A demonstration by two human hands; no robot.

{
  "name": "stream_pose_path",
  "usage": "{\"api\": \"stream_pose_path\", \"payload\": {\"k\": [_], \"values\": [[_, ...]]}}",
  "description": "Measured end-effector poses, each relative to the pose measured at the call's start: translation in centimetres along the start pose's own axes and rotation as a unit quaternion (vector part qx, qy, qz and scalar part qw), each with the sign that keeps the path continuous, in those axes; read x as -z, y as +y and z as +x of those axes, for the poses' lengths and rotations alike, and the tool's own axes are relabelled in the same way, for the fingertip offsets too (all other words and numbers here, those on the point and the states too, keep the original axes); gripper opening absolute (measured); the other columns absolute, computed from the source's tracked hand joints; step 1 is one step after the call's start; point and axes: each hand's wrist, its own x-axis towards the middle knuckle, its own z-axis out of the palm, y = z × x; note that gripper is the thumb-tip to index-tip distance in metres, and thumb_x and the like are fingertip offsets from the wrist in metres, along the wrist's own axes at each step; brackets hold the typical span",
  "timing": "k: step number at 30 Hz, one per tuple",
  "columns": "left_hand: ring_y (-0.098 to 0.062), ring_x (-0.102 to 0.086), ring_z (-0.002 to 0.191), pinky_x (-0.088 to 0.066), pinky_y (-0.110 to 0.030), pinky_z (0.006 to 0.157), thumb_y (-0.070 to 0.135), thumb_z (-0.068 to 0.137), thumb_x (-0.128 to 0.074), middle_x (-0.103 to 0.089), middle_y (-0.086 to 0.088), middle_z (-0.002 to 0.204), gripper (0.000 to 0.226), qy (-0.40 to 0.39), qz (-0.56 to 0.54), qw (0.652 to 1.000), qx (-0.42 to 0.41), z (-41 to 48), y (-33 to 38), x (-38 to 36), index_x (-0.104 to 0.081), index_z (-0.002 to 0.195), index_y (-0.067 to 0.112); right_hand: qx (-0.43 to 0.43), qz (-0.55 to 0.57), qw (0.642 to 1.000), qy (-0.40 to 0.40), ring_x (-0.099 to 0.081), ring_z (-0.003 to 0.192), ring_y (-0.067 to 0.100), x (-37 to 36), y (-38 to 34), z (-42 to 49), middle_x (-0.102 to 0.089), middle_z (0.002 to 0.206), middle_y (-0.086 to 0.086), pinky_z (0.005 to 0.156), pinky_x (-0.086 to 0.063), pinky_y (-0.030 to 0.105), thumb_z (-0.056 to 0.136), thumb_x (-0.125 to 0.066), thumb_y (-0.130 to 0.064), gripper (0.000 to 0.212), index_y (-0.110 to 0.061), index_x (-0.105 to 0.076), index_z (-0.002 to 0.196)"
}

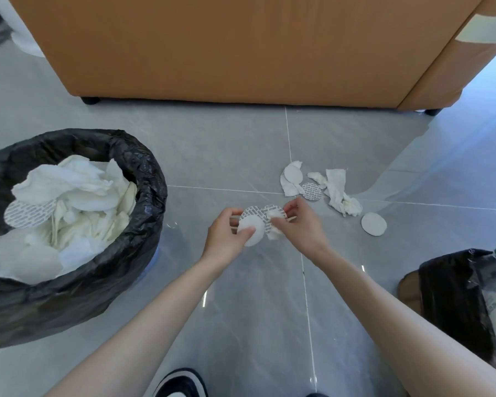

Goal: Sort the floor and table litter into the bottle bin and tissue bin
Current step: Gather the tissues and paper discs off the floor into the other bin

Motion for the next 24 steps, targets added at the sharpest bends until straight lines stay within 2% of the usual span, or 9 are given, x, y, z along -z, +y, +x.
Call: {"api": "stream_pose_path", "payload": {"k": [3,5,8,11,15,18,21,22,24], "values": [[0.000,-0.056,0.077,-0.043,-0.003,0.055,0.015,0.086,-0.065,-0.058,0.009,0.095,0.028,0.055,-0.036,0.996,-0.059,-0.6,4.2,2.2,-0.051,0.109,0.024,0.039,0.090,0.994,0.042,-0.051,0.068,0.005,0.2,-4.9,-1.1,-0.059,0.088,-0.006,0.063,-0.040,0.021,0.082,-0.069,-0.024,0.022,-0.021,-0.051,0.093],[-0.001,-0.056,0.077,-0.044,-0.007,0.059,0.019,0.087,-0.063,-0.059,0.012,0.094,0.026,0.090,-0.040,0.990,-0.100,-1.2,6.9,4.1,-0.051,0.108,0.025,0.061,0.127,0.989,0.052,-0.052,0.067,0.003,0.1,-8.4,-1.8,-0.062,0.091,-0.006,0.061,-0.041,0.019,0.081,-0.071,-0.026,0.020,-0.025,-0.054,0.091],[-0.001,-0.057,0.081,-0.044,-0.008,0.063,0.022,0.088,-0.061,-0.061,0.015,0.094,0.023,0.143,-0.043,0.978,-0.146,-2.4,9.9,7.5,-0.052,0.108,0.026,0.096,0.172,0.980,0.039,-0.051,0.059,0.003,-0.4,-13.3,-2.9,-0.064,0.089,-0.006,0.053,-0.043,0.017,0.080,-0.072,-0.025,0.017,-0.025,-0.057,0.089],[0.003,-0.058,0.084,-0.044,-0.009,0.069,0.022,0.090,-0.059,-0.061,0.017,0.094,0.020,0.196,-0.052,0.965,-0.165,-3.6,11.3,11.5,-0.052,0.108,0.027,0.133,0.173,0.976,0.008,-0.054,0.059,0.001,-2.1,-17.5,-3.8,-0.065,0.088,-0.008,0.054,-0.041,0.016,0.080,-0.072,-0.025,0.018,-0.025,-0.056,0.089],[-0.006,-0.056,0.099,-0.046,-0.024,0.083,0.022,0.091,-0.055,-0.059,0.012,0.107,0.031,0.240,-0.036,0.960,-0.136,-4.5,11.0,16.4,-0.049,0.121,0.023,0.158,0.149,0.973,-0.077,-0.055,0.054,0.010,-5.9,-21.4,-4.8,-0.065,0.087,-0.004,0.053,-0.042,0.023,0.083,-0.067,-0.021,0.017,-0.024,-0.051,0.087],[-0.011,-0.056,0.099,-0.046,-0.026,0.078,0.020,0.091,-0.054,-0.057,0.006,0.114,0.035,0.261,0.004,0.961,-0.092,-4.8,9.5,19.5,-0.047,0.126,0.021,0.169,0.112,0.968,-0.148,-0.059,0.049,0.014,-8.8,-22.5,-5.9,-0.061,0.077,-0.005,0.055,-0.048,0.032,0.084,-0.062,-0.015,0.017,-0.021,-0.047,0.089],[-0.010,-0.052,0.084,-0.040,-0.019,0.062,0.018,0.091,-0.051,-0.054,0.005,0.109,0.040,0.252,0.122,0.958,-0.053,-5.2,7.9,21.6,-0.043,0.129,0.022,0.157,0.076,0.960,-0.218,-0.070,0.062,0.019,-11.4,-22.1,-6.3,-0.063,0.076,-0.004,0.074,-0.057,0.046,0.086,-0.058,-0.012,0.016,-0.018,-0.047,0.095],[-0.010,-0.051,0.080,-0.040,-0.021,0.063,0.018,0.091,-0.051,-0.053,0.005,0.107,0.041,0.243,0.168,0.955,-0.041,-5.3,7.3,22.1,-0.042,0.131,0.022,0.157,0.060,0.958,-0.231,-0.071,0.066,0.020,-12.0,-21.8,-6.3,-0.064,0.077,-0.004,0.077,-0.057,0.047,0.086,-0.058,-0.011,0.016,-0.020,-0.049,0.096],[-0.013,-0.051,0.089,-0.041,-0.027,0.074,0.021,0.091,-0.052,-0.055,0.001,0.112,0.043,0.228,0.241,0.943,-0.026,-5.5,6.3,22.7,-0.044,0.132,0.021,0.163,0.029,0.955,-0.245,-0.071,0.075,0.018,-12.5,-21.4,-6.4,-0.064,0.090,-0.005,0.078,-0.058,0.041,0.086,-0.057,-0.012,0.021,-0.019,-0.054,0.106]]}}
